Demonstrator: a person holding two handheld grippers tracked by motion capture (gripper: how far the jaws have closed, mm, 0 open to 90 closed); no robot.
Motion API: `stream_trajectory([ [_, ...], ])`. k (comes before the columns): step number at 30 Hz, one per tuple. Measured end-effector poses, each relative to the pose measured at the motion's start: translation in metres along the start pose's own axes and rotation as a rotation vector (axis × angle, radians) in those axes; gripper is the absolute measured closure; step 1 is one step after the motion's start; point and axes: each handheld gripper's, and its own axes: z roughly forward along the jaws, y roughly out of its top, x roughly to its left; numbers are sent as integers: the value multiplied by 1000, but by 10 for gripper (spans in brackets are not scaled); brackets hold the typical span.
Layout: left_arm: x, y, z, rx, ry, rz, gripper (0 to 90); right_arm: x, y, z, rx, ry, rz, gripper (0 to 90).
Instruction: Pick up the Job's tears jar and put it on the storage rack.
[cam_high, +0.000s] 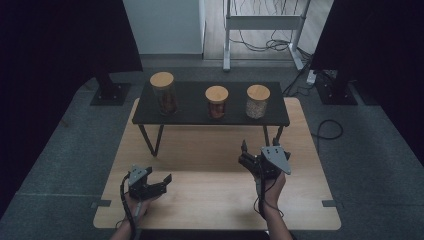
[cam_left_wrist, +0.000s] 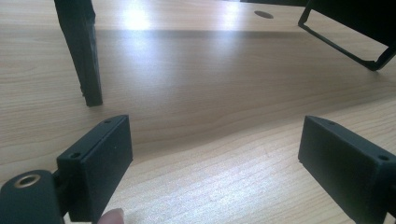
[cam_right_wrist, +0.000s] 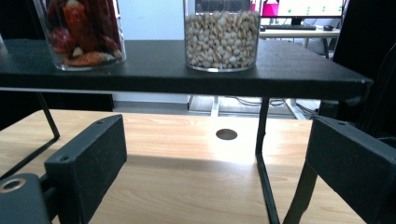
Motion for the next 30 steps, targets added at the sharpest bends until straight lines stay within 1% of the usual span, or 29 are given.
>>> stream_trajectory([
  [4, 0, 0, 1, 3, 0, 2, 95, -1, -5, -2, 13, -4, -2, 45],
  [8, -1, 0, 1, 4, -1, 7, 95, -1, -8, -3, 31, -7, -22, 46],
  [14, -1, 0, 0, -1, -4, 12, 95, 4, -21, -2, 97, 9, -51, 44],
  [16, -2, 0, 0, -2, -5, 14, 95, 6, -23, -1, 109, 13, -58, 44],
  [21, -2, 1, 0, 0, -8, 19, 95, 9, -25, -2, 110, 15, -66, 44],
  [27, -3, 1, -1, -4, -9, 21, 95, 8, -28, -2, 126, 12, -67, 44],
  [30, -3, 1, -1, -8, -7, 19, 95, 7, -29, -3, 119, 13, -63, 44],
])
